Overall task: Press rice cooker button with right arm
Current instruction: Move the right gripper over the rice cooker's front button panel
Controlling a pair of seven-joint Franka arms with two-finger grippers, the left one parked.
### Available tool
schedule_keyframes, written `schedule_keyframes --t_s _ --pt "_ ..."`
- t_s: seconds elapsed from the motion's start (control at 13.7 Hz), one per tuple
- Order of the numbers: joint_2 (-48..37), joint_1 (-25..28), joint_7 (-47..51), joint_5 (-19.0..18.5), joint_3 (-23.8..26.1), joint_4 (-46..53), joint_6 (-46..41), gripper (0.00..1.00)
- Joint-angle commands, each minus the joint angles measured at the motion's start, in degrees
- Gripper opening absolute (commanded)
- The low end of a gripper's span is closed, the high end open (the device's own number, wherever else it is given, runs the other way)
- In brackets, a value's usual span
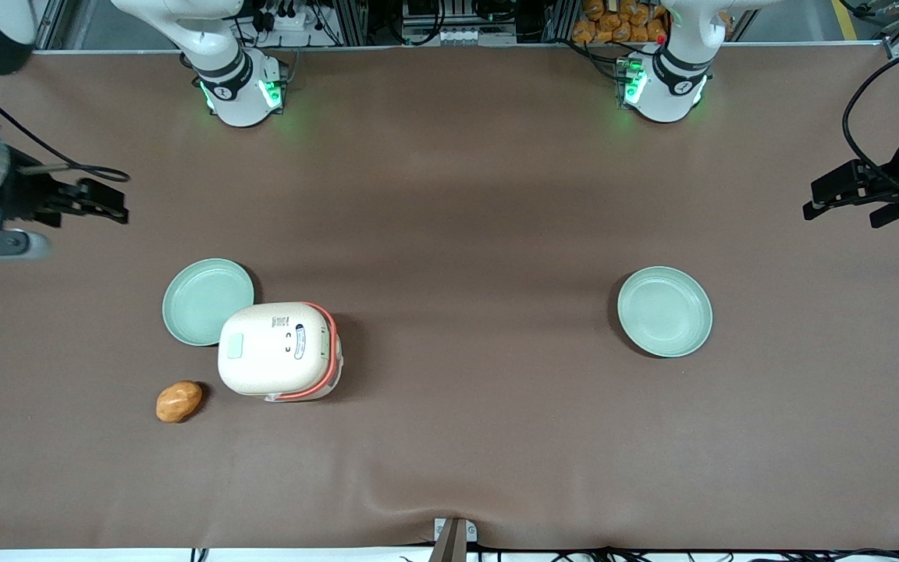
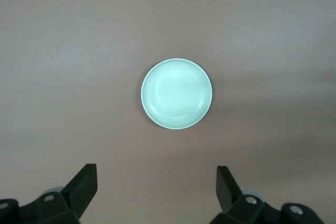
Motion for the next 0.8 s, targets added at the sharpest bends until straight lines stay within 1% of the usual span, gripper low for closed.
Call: schedule_keyframes --t_s 0.0,0.07,0.15,0.29,0.36,0.44,0.51,0.58,0.73 --pt "2.65 1.65 1.03 0.56 -0.02 -0.29 3.52 1.00" --pt "3.88 1.74 1.12 0.65 -0.02 -0.29 6.06 1.00" --pt "5.28 2.00 1.03 0.74 -0.02 -0.29 7.82 0.90" --pt "7.92 3.23 1.12 1.52 -0.02 -0.20 8.89 0.45" --pt "8.89 3.76 1.12 2.92 -0.02 -0.20 9.59 0.27" --pt "9.86 3.94 1.21 4.94 -0.02 -0.20 11.25 0.17" --pt "11.35 4.03 1.30 6.87 -0.02 -0.20 13.10 0.10" --pt "12.67 4.29 1.65 7.85 -0.02 -0.11 14.68 0.09" --pt "14.69 4.99 1.47 7.68 -0.02 -0.02 18.54 0.09"
